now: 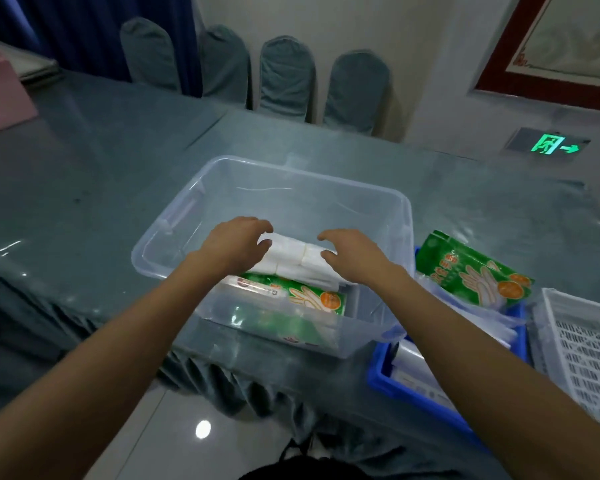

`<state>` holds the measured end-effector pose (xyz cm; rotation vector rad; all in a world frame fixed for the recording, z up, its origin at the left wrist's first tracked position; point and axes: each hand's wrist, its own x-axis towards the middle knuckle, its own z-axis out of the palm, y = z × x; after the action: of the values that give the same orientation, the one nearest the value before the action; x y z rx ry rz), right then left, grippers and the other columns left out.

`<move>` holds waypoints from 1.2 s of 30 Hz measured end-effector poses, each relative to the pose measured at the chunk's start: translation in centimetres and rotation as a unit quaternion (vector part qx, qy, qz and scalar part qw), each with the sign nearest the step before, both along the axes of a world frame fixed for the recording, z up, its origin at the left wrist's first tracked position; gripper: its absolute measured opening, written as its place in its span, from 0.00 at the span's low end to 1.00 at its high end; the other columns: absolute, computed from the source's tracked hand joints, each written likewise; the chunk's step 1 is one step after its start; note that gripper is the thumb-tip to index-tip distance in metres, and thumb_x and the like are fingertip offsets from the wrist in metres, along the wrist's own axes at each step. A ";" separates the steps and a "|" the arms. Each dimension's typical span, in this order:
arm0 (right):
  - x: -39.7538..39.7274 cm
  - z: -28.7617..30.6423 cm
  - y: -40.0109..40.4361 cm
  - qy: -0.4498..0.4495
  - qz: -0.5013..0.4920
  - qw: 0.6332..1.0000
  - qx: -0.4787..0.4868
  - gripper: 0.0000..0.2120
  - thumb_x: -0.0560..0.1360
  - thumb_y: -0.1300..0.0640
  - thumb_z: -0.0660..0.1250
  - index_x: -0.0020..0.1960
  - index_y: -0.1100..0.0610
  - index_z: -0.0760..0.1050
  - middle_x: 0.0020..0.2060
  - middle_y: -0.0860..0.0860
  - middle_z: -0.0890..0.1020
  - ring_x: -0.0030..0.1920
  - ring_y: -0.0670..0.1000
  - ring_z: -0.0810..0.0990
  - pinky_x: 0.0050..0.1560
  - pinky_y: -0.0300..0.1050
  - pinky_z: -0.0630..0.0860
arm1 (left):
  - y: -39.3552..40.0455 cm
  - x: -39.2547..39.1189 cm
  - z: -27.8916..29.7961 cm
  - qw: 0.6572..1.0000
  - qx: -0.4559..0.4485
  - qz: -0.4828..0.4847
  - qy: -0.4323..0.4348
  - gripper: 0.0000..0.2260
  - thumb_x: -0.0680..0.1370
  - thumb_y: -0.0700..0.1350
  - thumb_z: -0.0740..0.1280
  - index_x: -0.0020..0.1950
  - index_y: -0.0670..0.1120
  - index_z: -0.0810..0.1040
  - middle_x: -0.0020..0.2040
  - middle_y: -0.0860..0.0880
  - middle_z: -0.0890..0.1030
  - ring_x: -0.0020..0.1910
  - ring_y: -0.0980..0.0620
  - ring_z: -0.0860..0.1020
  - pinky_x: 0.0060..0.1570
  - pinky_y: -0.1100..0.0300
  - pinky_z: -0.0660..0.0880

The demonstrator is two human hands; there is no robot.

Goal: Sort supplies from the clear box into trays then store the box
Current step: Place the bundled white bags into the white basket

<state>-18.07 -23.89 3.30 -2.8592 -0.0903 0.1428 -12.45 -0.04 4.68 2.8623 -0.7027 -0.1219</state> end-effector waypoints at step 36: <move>12.0 -11.6 1.4 0.044 -0.010 0.993 -0.111 0.15 0.77 0.62 0.59 0.63 0.55 0.71 0.50 0.54 0.81 0.48 0.58 0.79 0.41 0.49 0.71 | 1.9 17.3 -7.5 0.982 -0.041 -0.006 0.186 0.14 0.82 0.52 0.63 0.67 0.54 0.77 0.64 0.53 0.80 0.60 0.49 0.79 0.60 0.47 0.76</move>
<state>-6.11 -22.53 -8.30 -3.0697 -0.0282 0.2908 4.81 1.90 -2.84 2.6459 -0.6294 -0.5981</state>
